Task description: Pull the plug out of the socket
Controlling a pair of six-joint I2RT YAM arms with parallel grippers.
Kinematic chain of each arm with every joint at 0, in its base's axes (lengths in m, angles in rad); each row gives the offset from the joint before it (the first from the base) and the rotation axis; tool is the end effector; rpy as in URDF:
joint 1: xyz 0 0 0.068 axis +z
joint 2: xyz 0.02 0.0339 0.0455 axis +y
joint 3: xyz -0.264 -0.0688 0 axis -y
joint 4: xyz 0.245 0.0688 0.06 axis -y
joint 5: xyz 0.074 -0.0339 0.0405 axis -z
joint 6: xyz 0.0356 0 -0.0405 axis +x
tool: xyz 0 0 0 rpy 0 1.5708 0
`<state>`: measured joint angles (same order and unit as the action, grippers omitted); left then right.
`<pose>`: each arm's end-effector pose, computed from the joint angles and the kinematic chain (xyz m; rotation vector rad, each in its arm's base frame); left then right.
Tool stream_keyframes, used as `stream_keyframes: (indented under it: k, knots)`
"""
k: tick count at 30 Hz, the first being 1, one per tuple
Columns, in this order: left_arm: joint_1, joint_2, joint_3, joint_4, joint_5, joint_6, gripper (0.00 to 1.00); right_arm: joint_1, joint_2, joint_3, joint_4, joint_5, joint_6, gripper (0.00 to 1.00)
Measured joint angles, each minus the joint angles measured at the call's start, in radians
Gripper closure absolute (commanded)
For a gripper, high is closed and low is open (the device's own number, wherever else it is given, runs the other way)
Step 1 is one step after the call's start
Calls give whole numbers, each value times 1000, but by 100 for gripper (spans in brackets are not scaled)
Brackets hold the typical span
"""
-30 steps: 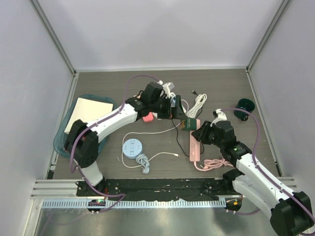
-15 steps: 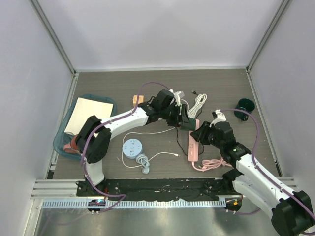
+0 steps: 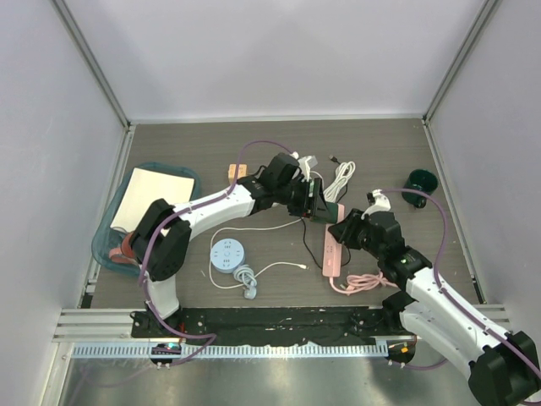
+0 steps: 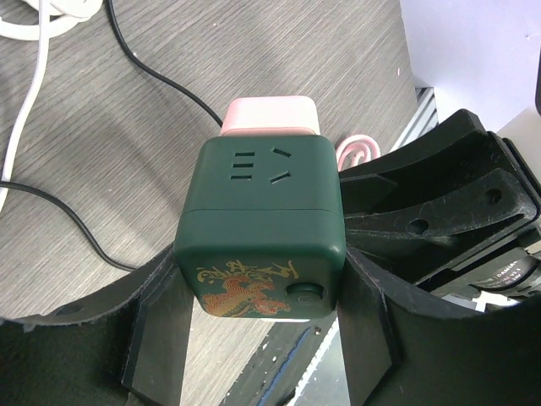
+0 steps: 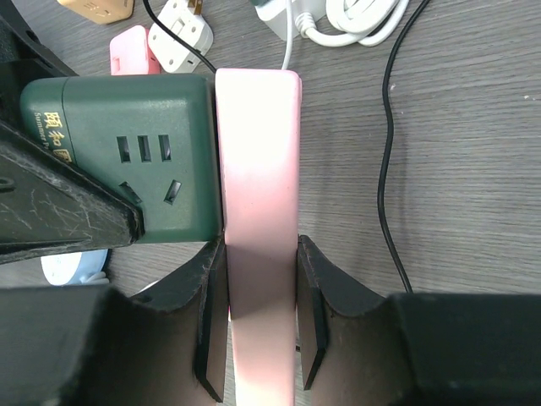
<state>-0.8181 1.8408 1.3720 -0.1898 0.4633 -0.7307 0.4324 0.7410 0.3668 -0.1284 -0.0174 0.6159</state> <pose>0.2754 -0.3173 0.2460 0.3972 2.4783 -1.2758 0.1552 0.0723 0.2052 0.1852 2.1327 0.6498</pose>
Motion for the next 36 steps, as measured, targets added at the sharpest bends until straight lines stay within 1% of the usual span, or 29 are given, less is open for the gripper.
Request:
stream_keyframes:
  k: [15, 36]
  knots:
    - [23, 0, -24, 36, 33, -4, 100, 18, -4, 0, -14, 45, 18, 99]
    - [41, -9, -61, 73, 53, -29, 100, 18, 31, 4, 0, 42, 34, 99]
